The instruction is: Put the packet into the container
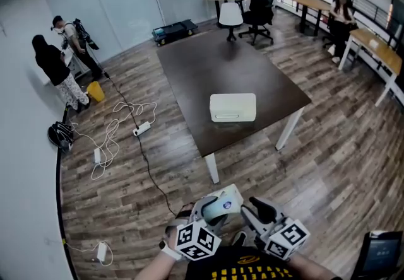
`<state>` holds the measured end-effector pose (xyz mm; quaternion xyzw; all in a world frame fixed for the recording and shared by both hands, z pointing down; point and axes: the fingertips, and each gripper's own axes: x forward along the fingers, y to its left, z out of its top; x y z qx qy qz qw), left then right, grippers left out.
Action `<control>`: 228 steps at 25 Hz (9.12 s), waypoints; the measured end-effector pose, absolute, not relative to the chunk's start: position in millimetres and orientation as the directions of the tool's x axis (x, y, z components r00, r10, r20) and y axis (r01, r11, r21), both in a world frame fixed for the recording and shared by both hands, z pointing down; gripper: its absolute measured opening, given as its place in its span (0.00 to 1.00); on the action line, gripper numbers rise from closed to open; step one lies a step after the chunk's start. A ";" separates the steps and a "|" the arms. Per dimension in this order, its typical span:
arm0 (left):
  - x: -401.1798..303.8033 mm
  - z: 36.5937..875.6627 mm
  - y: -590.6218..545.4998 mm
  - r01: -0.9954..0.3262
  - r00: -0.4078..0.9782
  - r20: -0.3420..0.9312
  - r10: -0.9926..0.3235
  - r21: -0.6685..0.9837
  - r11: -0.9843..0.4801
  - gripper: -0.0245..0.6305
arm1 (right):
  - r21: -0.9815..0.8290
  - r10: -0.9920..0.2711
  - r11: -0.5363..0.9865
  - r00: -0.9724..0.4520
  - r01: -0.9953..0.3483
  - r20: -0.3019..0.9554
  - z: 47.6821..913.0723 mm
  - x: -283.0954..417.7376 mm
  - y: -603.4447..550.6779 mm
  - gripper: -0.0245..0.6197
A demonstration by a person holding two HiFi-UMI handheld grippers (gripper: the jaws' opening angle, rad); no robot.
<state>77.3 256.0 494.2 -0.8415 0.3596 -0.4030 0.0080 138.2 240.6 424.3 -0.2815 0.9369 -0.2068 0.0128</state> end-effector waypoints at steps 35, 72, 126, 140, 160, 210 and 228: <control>-27.7 503.5 41.2 -0.442 0.545 0.668 -0.507 -0.285 -0.851 0.40 | -0.329 -0.633 0.681 -0.752 -0.654 0.183 438.6 36.4 35.3 0.24; 21.5 536.2 -149.4 -0.229 0.434 0.848 -0.303 -0.222 -0.948 0.40 | 0.260 -0.103 0.956 -0.667 0.139 0.738 515.2 20.5 -147.6 0.56; 37.4 658.4 -252.2 -0.126 0.444 0.889 -0.114 -0.064 -0.990 0.40 | 0.124 -0.073 0.988 -0.439 0.088 0.896 648.1 38.9 -255.8 0.56; 40.3 676.2 -248.6 -0.108 0.418 0.907 -0.058 -0.013 -0.994 0.40 | 0.127 -0.072 0.983 -0.355 0.133 0.932 661.6 39.2 -254.6 0.56; 35.6 673.5 -253.6 -0.153 0.420 0.904 -0.079 -0.015 -0.988 0.45 | 0.107 -0.055 0.987 -0.372 0.119 0.926 664.9 44.8 -262.7 0.56; -15.1 493.2 -204.7 -0.727 0.655 0.303 -0.692 0.501 -0.469 0.04 | -0.417 -0.343 0.736 -0.825 -0.533 0.450 520.0 36.7 -205.0 0.05; -16.5 441.7 -207.2 -0.726 0.630 0.193 -0.752 0.489 -0.483 0.04 | -0.402 -0.533 0.693 -0.800 -0.599 0.275 449.5 38.3 -227.5 0.05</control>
